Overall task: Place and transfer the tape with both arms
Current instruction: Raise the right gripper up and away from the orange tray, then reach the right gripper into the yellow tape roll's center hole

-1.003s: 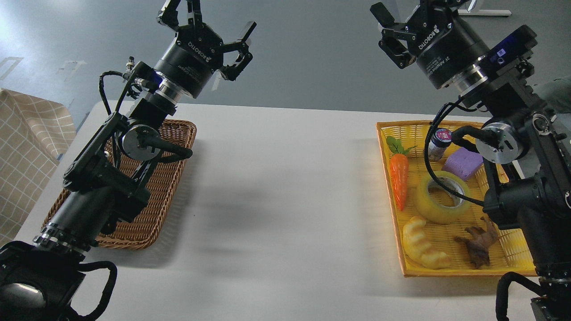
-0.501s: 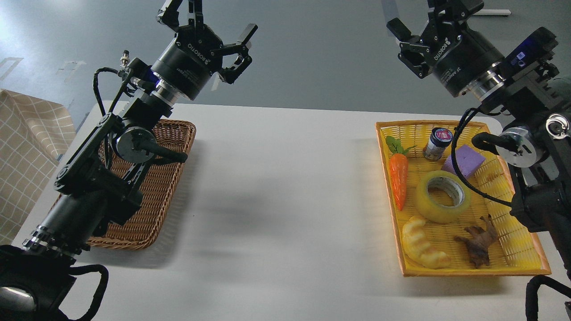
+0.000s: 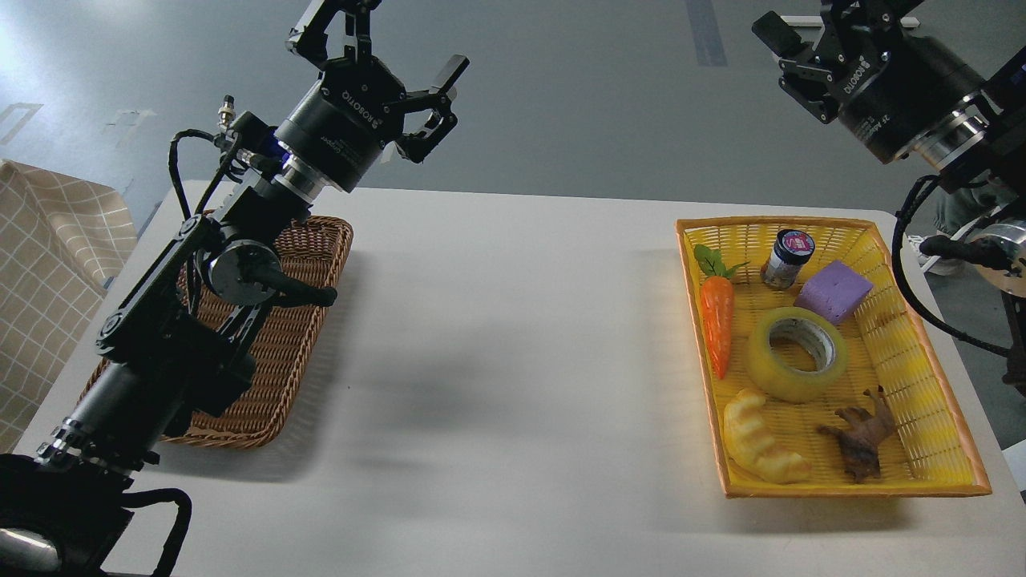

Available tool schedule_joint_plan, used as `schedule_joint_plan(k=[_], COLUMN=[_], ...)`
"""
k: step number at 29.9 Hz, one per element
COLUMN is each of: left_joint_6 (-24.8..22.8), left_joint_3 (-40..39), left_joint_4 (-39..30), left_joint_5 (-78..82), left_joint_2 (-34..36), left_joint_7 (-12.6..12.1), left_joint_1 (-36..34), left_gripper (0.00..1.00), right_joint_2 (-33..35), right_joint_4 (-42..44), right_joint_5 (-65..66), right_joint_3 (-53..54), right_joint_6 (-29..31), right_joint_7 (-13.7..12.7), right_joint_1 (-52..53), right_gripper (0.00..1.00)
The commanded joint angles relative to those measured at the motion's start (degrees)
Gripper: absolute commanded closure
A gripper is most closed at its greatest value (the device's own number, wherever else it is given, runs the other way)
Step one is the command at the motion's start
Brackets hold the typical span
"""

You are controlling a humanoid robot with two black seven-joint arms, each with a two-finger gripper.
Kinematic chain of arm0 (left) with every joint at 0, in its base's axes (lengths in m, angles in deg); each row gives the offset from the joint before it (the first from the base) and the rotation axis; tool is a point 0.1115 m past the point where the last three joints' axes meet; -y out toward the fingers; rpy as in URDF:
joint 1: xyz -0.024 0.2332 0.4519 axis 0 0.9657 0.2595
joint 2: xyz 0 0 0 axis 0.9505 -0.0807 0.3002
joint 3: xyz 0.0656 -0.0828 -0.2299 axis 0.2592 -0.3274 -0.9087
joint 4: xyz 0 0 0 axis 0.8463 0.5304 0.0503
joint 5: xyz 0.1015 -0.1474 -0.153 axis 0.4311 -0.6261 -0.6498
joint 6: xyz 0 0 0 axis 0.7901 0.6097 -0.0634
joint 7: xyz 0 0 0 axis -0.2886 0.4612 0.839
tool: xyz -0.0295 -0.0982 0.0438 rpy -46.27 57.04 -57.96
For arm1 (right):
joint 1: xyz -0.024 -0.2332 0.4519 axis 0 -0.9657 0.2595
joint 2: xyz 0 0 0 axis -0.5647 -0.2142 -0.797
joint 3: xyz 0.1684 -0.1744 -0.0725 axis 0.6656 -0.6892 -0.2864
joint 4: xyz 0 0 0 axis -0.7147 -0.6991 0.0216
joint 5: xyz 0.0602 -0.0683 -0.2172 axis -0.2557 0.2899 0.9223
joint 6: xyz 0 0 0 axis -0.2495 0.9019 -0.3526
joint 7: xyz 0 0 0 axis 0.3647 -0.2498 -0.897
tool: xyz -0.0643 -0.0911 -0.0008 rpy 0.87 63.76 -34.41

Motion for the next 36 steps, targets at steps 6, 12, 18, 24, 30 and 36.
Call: schedule_joint_plan(k=[6, 12, 18, 24, 30, 36], left_joint_6=[0.0, 0.0, 0.0, 0.0, 0.0, 0.0], left_joint_3=[-0.21, -0.47, -0.91, -1.0, -1.09, -1.0], left_joint_4=[-0.01, -0.01, -0.01, 0.16, 0.16, 0.25], left_joint_5=[0.03, -0.06, -0.15, -0.15, -0.24, -0.24], left_joint_2=[0.05, -0.66, -0.75, -0.48, -0.83, -0.75], left_joint_7=[0.07, 0.07, 0.07, 0.16, 0.16, 0.16], left_joint_1=[0.09, 0.09, 0.09, 0.09, 0.09, 0.17], left_gripper=[0.02, 0.02, 0.02, 0.02, 0.02, 0.02], right_joint_2=[8.98, 11.88, 16.28, 23.31, 23.84, 22.71], right_joint_4=[-5.69, -7.27, -7.09, -6.48, -4.81, -3.58], right_joint_5=[0.63, 0.63, 7.38, 18.11, 39.81, 53.19], right_joint_3=[5.27, 7.82, 7.65, 7.03, 1.68, -4.74], right_joint_6=[3.77, 3.68, 4.12, 6.28, 6.28, 6.28], right_joint_7=[4.86, 4.07, 2.22, 1.87, 2.39, 2.66], right_joint_1=[-4.78, -7.5, -12.16, -13.04, -12.43, -12.87], right_gripper=[0.0, 0.0, 0.0, 0.0, 0.01, 0.02])
